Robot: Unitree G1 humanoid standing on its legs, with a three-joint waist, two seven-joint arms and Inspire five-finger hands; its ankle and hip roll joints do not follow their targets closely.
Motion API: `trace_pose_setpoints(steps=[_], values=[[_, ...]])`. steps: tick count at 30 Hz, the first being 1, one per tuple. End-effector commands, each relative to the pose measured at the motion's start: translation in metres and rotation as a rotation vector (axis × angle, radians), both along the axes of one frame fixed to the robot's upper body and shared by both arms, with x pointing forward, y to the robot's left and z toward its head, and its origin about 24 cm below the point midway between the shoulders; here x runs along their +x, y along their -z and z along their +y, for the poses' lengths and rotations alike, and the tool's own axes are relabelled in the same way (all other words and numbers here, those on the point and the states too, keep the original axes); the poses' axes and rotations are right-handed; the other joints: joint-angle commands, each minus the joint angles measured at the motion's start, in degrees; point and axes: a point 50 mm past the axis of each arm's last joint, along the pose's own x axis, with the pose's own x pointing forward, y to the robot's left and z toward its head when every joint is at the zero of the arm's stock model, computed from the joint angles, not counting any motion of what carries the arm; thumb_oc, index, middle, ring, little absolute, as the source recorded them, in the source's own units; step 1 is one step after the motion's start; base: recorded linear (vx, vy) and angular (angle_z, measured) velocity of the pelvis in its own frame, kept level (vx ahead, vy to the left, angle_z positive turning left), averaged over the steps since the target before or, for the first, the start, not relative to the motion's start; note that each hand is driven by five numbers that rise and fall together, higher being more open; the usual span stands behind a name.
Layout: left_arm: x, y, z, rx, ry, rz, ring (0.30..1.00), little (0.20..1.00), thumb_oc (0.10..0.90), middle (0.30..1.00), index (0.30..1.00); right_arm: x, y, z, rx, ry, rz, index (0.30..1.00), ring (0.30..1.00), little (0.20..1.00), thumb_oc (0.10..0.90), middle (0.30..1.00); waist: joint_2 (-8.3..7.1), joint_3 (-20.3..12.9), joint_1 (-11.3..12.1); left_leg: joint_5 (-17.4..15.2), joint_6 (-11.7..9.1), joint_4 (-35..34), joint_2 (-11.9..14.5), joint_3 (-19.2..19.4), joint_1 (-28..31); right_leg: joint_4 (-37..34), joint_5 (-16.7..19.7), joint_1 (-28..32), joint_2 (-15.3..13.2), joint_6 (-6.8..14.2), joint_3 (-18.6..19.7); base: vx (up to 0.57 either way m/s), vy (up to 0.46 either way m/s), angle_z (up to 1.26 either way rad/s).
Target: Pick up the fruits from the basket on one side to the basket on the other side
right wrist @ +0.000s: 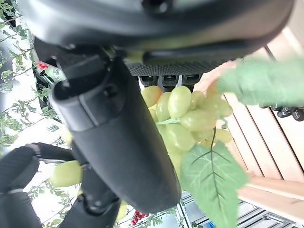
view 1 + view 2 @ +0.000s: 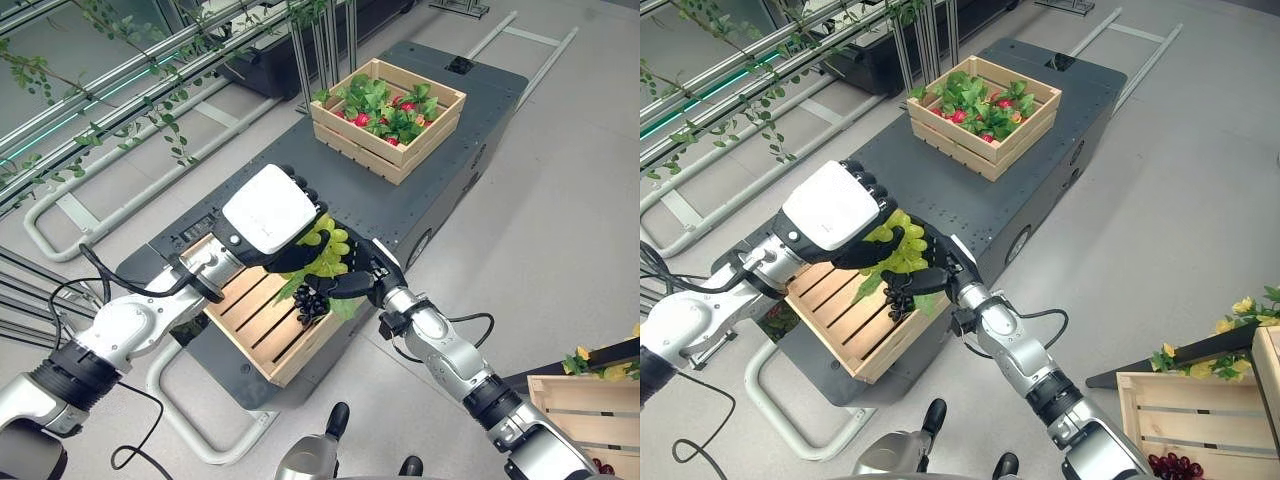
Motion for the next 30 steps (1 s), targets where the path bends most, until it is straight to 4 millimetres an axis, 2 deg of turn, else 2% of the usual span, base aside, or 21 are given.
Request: trace_pose_setpoints(steps=[1, 8, 9, 10, 11, 22, 30], values=[[0.009, -0.043, -0.011, -0.182, 0.056, -0.143, 0.3, 0.3, 0.4, 0.3, 0.3, 0.003, -0.026, 0.025, 0.086, -0.028, -0.131, 0.9, 0.9, 0.9, 0.8, 0.9, -1.22, -12.3, 0.5, -5.7, -0.8, -0.2, -3.5, 1.5, 3.3, 0.1, 5.0, -2.7, -2.6, 1.4, -0.3, 0.0, 0.0, 0.0], [0.004, -0.041, -0.017, -0.191, 0.099, -0.117, 0.3, 0.3, 0.4, 0.3, 0.3, 0.005, -0.026, 0.024, 0.116, -0.006, -0.116, 0.9, 0.9, 0.9, 0.8, 0.9, -1.19, -12.2, 0.5, -5.7, -0.7, -0.2, -3.5, 1.6, 3.5, 0.2, 5.0, -2.6, -2.6, 1.3, -0.1, 0.0, 0.0, 0.0], [0.004, -0.041, -0.017, -0.191, 0.1, -0.116, 0.3, 0.3, 0.4, 0.3, 0.3, 0.004, -0.026, 0.024, 0.116, -0.007, -0.116, 0.82, 0.82, 0.82, 0.747, 0.82, -1.19, -12.2, 0.5, -5.7, -0.7, -0.2, -3.5, 1.6, 3.5, 0.2, 5.0, -2.6, -2.6, 1.3, -0.1, 0.0, 0.0, 0.0], [0.003, -0.039, -0.018, -0.188, 0.101, -0.102, 0.3, 0.3, 0.4, 0.3, 0.3, 0.004, -0.025, 0.024, 0.119, -0.012, -0.115, 0.434, 0.434, 0.434, 0.489, 0.434, -1.16, -12.2, 0.5, -5.7, -0.8, -0.2, -3.6, 1.5, 3.5, 0.2, 5.0, -2.6, -2.6, 1.3, -0.1, 0.0, 0.0, 0.0], [0.003, -0.038, -0.018, -0.186, 0.1, -0.097, 0.3, 0.3, 0.4, 0.3, 0.3, 0.003, -0.025, 0.024, 0.12, -0.012, -0.115, 0.3, 0.3, 0.3, 0.4, 0.3, -1.15, -12.2, 0.5, -5.7, -0.7, -0.2, -3.6, 1.5, 3.5, 0.1, 5.0, -2.6, -2.6, 1.3, 0.0, 0.0, 0.0, 0.0], [0.003, -0.033, -0.016, -0.192, 0.096, -0.066, 0.3, 0.3, 0.4, 0.3, 0.3, 0.003, -0.022, 0.018, 0.121, 0.007, -0.107, 0.3, 0.3, 0.3, 0.4, 0.3, -1.17, -12.1, 0.1, -5.7, -0.8, -0.2, -3.4, 2.1, 3.6, 0.1, 5.2, -2.7, -2.6, 1.4, 0.2, 0.0, 0.0, 0.0], [0.0, -0.037, -0.017, -0.239, 0.122, -0.117, 0.3, 0.3, 0.4, 0.3, 0.3, 0.005, -0.018, 0.005, 0.086, 0.115, -0.111, 0.3, 0.3, 0.3, 0.4, 0.3, -1.31, -12.0, -0.5, -5.9, -0.7, -0.2, -3.3, 2.9, 3.8, 0.1, 5.2, -2.8, -2.7, 1.4, 0.6, 0.0, 0.0, 0.0]])
